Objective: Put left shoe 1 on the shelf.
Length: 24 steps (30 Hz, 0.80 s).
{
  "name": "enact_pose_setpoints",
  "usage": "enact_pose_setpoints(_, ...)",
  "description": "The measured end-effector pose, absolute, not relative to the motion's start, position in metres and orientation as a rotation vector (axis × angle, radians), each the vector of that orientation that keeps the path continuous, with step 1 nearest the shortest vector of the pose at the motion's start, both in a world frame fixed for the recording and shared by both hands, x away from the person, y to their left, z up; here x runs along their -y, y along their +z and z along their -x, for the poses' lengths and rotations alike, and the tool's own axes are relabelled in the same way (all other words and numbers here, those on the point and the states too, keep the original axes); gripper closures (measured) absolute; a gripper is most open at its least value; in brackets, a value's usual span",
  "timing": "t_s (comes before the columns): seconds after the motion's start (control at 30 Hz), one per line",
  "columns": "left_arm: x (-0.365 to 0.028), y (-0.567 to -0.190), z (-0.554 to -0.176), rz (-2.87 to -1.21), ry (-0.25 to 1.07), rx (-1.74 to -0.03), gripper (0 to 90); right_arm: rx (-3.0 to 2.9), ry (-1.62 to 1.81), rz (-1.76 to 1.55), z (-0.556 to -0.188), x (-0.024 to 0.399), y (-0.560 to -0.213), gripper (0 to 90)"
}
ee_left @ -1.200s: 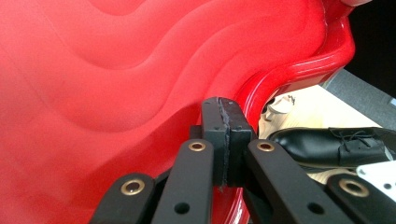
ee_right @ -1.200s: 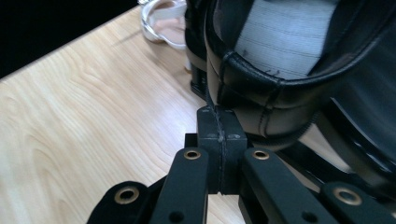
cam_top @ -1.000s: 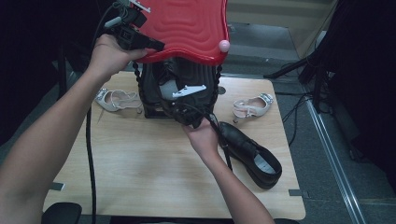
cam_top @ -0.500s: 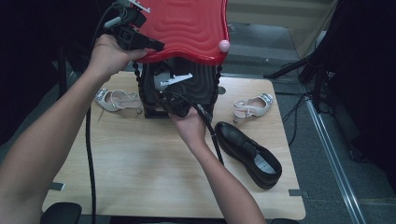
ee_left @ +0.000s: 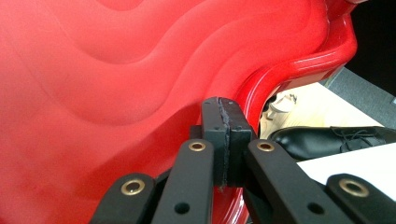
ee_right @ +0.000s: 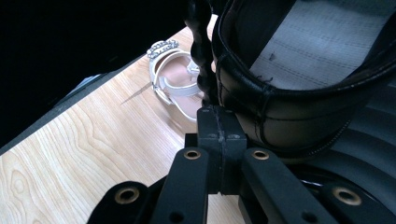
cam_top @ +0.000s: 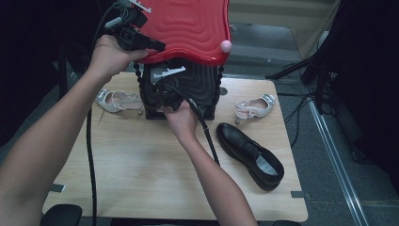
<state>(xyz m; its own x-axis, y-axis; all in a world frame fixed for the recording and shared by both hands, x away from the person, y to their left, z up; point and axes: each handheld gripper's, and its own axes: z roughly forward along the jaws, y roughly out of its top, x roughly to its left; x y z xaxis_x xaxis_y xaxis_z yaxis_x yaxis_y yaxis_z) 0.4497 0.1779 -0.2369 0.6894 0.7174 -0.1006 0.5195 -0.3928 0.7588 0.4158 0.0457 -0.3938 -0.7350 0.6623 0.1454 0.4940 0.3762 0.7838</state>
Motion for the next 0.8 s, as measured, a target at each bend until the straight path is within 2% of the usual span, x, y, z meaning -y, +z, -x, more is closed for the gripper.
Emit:
enact_pose_setpoints(0.27, -0.179, -0.237, -0.450, -2.080, 0.307, -0.949, 90.0, -2.441, 1.323, -1.062, -0.416, -0.048, -0.402, 90.0)
enact_pose_setpoints(0.6, -0.180, -0.229, -0.444, -2.034, 0.274, -0.953, 89.9, -2.495, 1.379, -1.017, -0.397, -0.025, -0.396, 90.0)
enact_pose_setpoints(0.63, -0.181, -0.226, -0.442, -2.032, 0.260, -0.944, 85.5, -2.495, 1.381, -1.004, -0.394, -0.022, -0.396, 90.0)
enact_pose_setpoints(0.8, -0.179, -0.223, -0.424, -2.072, 0.250, -0.904, 79.8, -2.518, 1.402, -0.966, -0.382, -0.007, -0.394, 83.0)
